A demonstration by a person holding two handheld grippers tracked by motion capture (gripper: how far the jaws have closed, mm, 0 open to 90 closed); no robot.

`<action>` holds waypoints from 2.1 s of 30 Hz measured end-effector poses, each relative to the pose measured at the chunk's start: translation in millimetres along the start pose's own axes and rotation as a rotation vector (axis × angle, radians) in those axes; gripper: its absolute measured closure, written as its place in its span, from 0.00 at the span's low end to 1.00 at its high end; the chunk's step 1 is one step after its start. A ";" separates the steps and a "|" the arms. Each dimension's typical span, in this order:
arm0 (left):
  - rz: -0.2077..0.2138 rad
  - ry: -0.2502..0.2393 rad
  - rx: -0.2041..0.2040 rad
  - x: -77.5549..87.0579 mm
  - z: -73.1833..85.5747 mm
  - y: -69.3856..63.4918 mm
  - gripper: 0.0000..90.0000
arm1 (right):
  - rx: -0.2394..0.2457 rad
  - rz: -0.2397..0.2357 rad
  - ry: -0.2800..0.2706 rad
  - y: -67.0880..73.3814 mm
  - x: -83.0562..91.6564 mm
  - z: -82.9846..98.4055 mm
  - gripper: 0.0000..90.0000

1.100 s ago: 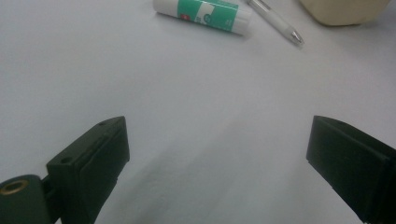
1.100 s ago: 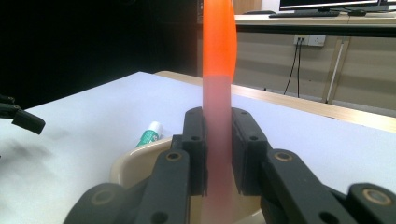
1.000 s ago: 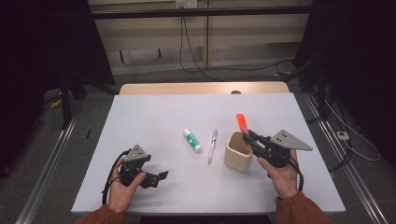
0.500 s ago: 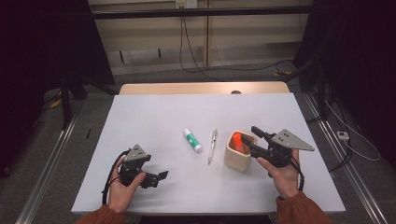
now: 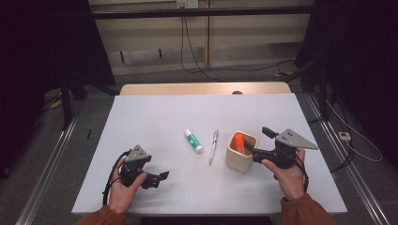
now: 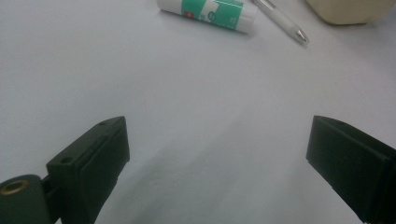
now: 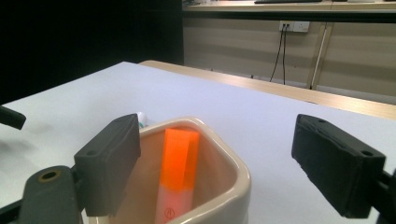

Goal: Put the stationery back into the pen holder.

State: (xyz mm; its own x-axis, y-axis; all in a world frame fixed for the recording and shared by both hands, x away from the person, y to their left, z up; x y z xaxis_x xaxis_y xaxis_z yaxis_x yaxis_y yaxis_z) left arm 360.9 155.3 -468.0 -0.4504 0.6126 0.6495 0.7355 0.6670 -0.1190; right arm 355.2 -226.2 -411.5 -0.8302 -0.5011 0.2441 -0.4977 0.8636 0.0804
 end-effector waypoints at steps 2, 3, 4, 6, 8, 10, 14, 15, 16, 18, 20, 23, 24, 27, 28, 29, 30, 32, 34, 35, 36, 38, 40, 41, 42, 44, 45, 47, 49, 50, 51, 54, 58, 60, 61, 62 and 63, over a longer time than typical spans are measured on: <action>-0.001 0.000 -0.001 -0.6 0.0 0.4 0.07 | 0.002 -0.002 0.004 0.3 0.5 0.0 0.15; -0.002 0.000 0.004 -0.8 0.1 0.4 0.07 | 0.004 -0.008 0.004 1.0 0.8 -0.3 0.15; -0.003 0.001 0.005 -0.9 0.1 0.5 0.07 | 0.005 -0.011 0.005 1.7 1.3 -0.5 0.15; -0.008 -0.002 0.010 -1.7 0.1 0.4 0.07 | 0.007 -0.014 0.007 4.1 1.9 -1.7 0.15; -0.008 -0.001 0.010 -2.1 0.0 0.6 0.07 | 0.015 -0.030 0.005 8.8 1.6 -3.7 0.14; -0.005 0.001 0.009 -2.2 0.2 0.5 0.07 | 0.025 -0.041 0.010 13.9 1.4 -5.3 0.14; -0.010 0.000 0.005 -1.1 0.5 0.6 0.07 | 0.050 -0.072 0.012 28.9 0.3 -11.0 0.14; -0.010 -0.002 0.004 -0.8 0.4 0.7 0.07 | 0.054 -0.079 0.015 32.6 -0.2 -12.4 0.14; -0.011 -0.001 0.003 -0.4 0.5 0.8 0.07 | 0.058 -0.085 0.022 36.2 -0.6 -13.7 0.14; -0.011 -0.002 0.005 0.2 0.3 1.0 0.07 | 0.072 -0.096 0.030 42.9 -2.2 -16.2 0.14; -0.010 -0.002 0.008 0.2 0.2 1.4 0.07 | 0.079 -0.110 0.038 49.3 -4.7 -17.6 0.14; -0.012 0.000 0.007 0.9 0.1 2.4 0.07 | 0.092 -0.127 0.050 58.5 -9.6 -19.4 0.14; -0.011 -0.006 0.008 1.1 -0.1 2.8 0.07 | 0.099 -0.133 0.051 61.6 -11.2 -20.2 0.14; -0.013 -0.016 0.011 2.8 -0.4 3.8 0.07 | 0.118 -0.155 0.057 71.5 -16.4 -22.4 0.14; -0.014 -0.019 0.017 3.3 -0.4 3.8 0.07 | 0.120 -0.161 0.061 74.5 -18.1 -22.8 0.14; -0.014 -0.023 0.018 4.2 -0.5 4.5 0.07 | 0.122 -0.164 0.062 76.6 -19.5 -22.9 0.14; -0.018 -0.027 0.021 5.2 -0.3 5.0 0.07 | 0.124 -0.172 0.066 79.7 -21.7 -22.8 0.14; -0.022 -0.029 0.017 7.3 1.1 6.4 0.07 | 0.134 -0.183 0.076 86.4 -25.9 -22.1 0.14; -0.023 -0.031 0.030 9.7 2.7 7.6 0.07 | 0.144 -0.195 0.082 93.6 -30.8 -21.8 0.14; -0.024 -0.031 0.033 10.6 3.1 7.9 0.07 | 0.146 -0.202 0.084 96.5 -33.0 -21.9 0.14; -0.022 -0.032 0.032 11.3 3.3 8.2 0.07 | 0.150 -0.208 0.086 99.4 -35.5 -21.8 0.14; -0.026 -0.037 0.035 13.7 4.2 8.0 0.07 | 0.156 -0.214 0.091 103.7 -39.7 -21.6 0.14; -0.023 -0.037 0.037 17.1 6.0 7.6 0.07 | 0.159 -0.225 0.096 108.5 -44.8 -20.8 0.14; -0.021 -0.042 0.035 18.4 6.7 7.7 0.07 | 0.162 -0.229 0.102 111.5 -48.0 -20.0 0.14; -0.021 -0.047 0.038 20.1 7.5 7.5 0.07 | 0.162 -0.234 0.107 113.7 -49.7 -19.4 0.14; -0.024 -0.053 0.034 24.0 9.6 7.9 0.07 | 0.169 -0.246 0.115 119.4 -54.8 -18.0 0.14; -0.023 -0.052 0.041 26.0 11.0 8.2 0.07 | 0.171 -0.249 0.121 122.4 -57.5 -17.1 0.14; -0.028 -0.058 0.047 27.4 12.1 9.5 0.07 | 0.173 -0.256 0.138 127.6 -64.1 -14.3 0.14; -0.026 -0.056 0.051 26.9 12.4 10.8 0.07 | 0.174 -0.262 0.157 133.5 -72.2 -10.6 0.14; -0.025 -0.051 0.053 26.5 12.5 11.0 0.07 | 0.169 -0.266 0.167 135.9 -76.0 -8.5 0.14; -0.019 -0.052 0.056 25.5 12.3 10.6 0.07 | 0.154 -0.274 0.177 138.0 -78.9 -6.7 0.14; -0.017 -0.054 0.050 25.4 11.7 10.3 0.07 | 0.144 -0.268 0.222 142.9 -91.3 -0.4 0.14; -0.013 -0.056 0.051 25.2 11.9 10.3 0.07 | 0.147 -0.240 0.234 140.4 -103.6 1.2 0.14; -0.012 -0.056 0.052 25.0 11.8 10.3 0.07 | 0.158 -0.230 0.244 139.7 -108.7 3.2 0.14; -0.011 -0.057 0.053 24.9 11.7 10.2 0.07 | 0.153 -0.227 0.248 139.4 -110.7 4.6 0.14; -0.010 -0.057 0.053 24.7 11.5 10.0 0.07 | 0.148 -0.226 0.254 139.2 -112.8 6.0 0.14; -0.011 -0.057 0.053 24.6 11.5 10.0 0.07 | 0.144 -0.226 0.257 139.1 -114.9 7.0 0.14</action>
State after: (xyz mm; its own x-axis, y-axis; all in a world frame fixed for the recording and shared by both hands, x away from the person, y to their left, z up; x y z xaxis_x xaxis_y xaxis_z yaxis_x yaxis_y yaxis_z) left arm 351.3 181.9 -461.8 -0.4874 0.6274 0.6073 0.7034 0.6942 -0.1526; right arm 379.6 -48.8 -435.2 -0.6146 -0.6323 0.4718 -0.7065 0.7072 0.0274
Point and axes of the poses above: each handheld gripper's, and its own axes: x roughly backward along the jaws, z roughly out of its underside, y roughly to its left, the point moved 5 cm from there along -x, roughly forward along the jaws, and after that the axes turned 1 degree about -z, right-handed, at the moved point
